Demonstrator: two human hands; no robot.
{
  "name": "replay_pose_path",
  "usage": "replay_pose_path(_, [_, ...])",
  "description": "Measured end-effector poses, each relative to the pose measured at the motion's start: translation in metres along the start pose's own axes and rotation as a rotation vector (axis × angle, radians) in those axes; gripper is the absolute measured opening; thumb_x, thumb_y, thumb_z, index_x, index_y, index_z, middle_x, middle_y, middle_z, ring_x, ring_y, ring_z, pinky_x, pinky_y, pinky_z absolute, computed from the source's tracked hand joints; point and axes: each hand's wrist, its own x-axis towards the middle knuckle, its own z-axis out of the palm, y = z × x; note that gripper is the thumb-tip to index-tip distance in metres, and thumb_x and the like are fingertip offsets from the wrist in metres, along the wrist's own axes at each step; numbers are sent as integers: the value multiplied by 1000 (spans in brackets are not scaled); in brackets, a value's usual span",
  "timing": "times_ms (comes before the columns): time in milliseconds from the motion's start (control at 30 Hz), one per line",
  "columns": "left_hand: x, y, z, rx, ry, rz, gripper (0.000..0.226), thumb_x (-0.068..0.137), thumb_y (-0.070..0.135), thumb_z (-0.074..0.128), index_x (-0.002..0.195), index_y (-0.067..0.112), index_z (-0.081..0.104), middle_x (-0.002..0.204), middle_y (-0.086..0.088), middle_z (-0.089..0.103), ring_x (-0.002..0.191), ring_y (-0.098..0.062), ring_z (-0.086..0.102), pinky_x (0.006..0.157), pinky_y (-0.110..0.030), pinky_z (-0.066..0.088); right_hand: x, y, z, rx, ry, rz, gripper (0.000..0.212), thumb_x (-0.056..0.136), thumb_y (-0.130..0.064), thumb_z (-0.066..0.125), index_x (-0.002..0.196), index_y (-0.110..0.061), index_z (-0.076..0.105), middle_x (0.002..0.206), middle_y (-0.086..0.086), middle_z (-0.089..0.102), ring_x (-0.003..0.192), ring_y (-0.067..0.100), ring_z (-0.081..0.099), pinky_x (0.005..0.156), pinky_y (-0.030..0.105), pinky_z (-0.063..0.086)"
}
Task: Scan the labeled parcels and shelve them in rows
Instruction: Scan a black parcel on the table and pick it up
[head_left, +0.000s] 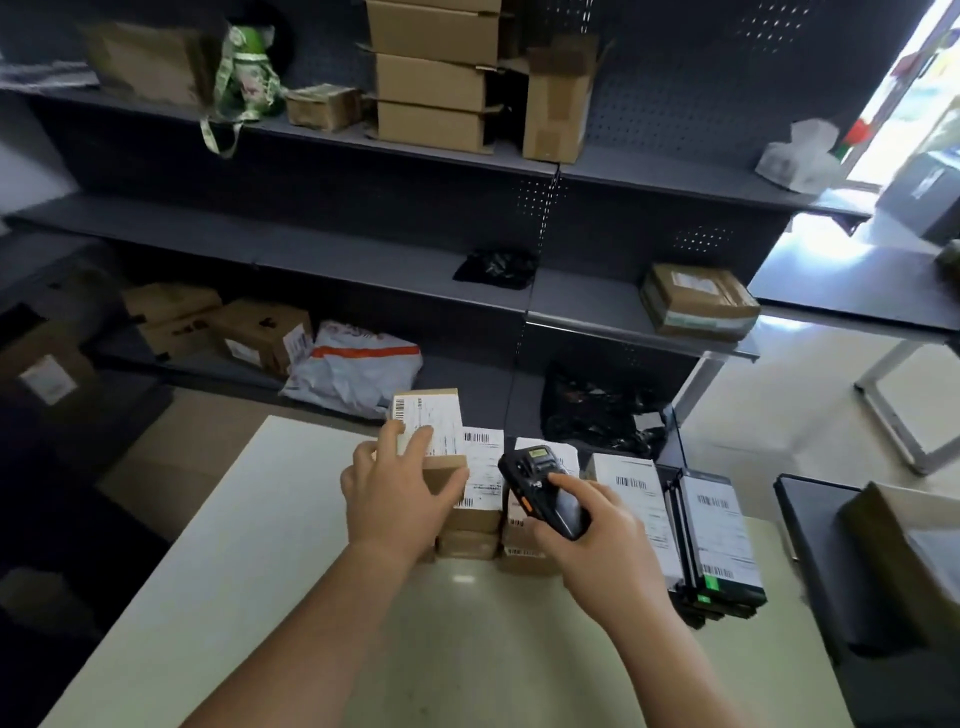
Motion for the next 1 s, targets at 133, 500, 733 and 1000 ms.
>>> replay_pose_path(133, [15, 10, 18, 126, -41, -77, 64, 82, 75, 45, 130, 32, 49, 142, 2, 38, 117, -29, 42, 92, -44, 37, 20, 8, 3, 27, -30, 1, 60, 64, -64, 64, 122, -53, 53, 107, -33, 48, 86, 10, 62, 71, 39, 58])
replay_pose_path(500, [23, 19, 41, 128, 41, -124, 54, 79, 61, 59, 117, 22, 58, 133, -5, 46, 103, -33, 48, 81, -41, 46, 43, 18, -2, -14, -103, -16, 54, 76, -51, 72, 126, -49, 55, 118, -26, 49, 102, 0, 49, 86, 28, 47])
replay_pose_path(733, [13, 9, 29, 34, 133, 42, 46, 72, 42, 71, 112, 21, 64, 130, -5, 50, 112, -30, 42, 85, -45, 50, 38, 5, -25, -18, -71, -90, 51, 76, -48, 74, 124, -45, 59, 114, -25, 52, 101, 3, 54, 87, 28, 49])
replay_pose_path(1000, [40, 34, -68, -24, 334, 340, 46, 77, 40, 75, 117, 21, 59, 136, -2, 43, 126, -28, 35, 93, -49, 50, 22, -56, -98, -86, 67, -289, 53, 78, -52, 71, 129, -46, 56, 113, -29, 45, 106, 1, 48, 86, 19, 42])
